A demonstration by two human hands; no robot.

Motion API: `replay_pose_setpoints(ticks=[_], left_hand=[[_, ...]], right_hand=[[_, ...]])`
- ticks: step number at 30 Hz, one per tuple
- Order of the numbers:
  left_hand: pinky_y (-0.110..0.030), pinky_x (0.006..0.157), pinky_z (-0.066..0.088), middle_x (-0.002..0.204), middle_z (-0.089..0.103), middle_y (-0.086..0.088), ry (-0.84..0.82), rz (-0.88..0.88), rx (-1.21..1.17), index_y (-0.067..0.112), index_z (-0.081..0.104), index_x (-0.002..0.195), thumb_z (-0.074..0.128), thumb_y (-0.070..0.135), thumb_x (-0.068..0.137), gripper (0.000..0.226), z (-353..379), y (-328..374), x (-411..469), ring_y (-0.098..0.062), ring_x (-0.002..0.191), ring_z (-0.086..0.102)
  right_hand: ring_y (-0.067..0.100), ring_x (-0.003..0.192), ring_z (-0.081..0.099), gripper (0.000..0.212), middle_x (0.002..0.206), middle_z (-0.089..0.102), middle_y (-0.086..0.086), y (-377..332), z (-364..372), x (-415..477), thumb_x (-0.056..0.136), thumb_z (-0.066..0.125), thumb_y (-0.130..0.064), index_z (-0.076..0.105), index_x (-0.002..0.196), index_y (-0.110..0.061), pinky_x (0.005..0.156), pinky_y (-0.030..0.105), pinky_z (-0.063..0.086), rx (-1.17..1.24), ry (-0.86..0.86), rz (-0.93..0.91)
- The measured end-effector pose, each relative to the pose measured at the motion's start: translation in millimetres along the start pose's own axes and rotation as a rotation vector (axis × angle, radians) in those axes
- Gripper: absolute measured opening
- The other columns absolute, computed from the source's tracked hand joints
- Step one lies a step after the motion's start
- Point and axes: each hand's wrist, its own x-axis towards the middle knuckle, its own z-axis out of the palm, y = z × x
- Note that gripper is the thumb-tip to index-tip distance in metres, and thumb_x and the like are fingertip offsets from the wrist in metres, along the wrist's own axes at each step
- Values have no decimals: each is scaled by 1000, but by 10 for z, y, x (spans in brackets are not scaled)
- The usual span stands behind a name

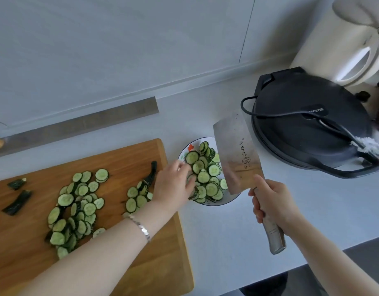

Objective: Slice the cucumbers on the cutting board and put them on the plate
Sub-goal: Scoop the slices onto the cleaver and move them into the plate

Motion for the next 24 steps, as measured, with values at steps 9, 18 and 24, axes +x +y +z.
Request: replay_pose_setpoints(ticks=[9,18,24], left_hand=[[-31,78,45,115,43,-10,-482,-147,-17,6,50,124,58,29,89,42,-8,61,-54,-27,95,54],[-36,80,42,117,53,-11,-100,-143,-90,8,49,126,63,22,84,46,-64,56,148,-31,103,51],[-34,83,27,117,48,0,-416,-198,330,17,44,112,64,45,70,54,-149,-348,182,-26,110,34]], right_hand=[[21,32,38,30,42,43,7,41,29,18,90,46,-22,52,71,0,41,27,37,-37,-4,32],[21,33,38,31,41,44,5,40,1,47,92,45,-22,52,70,-1,41,28,39,-47,42,18],[21,34,38,31,42,44,5,12,12,50,90,47,-23,52,69,-1,41,27,39,-46,25,12]])
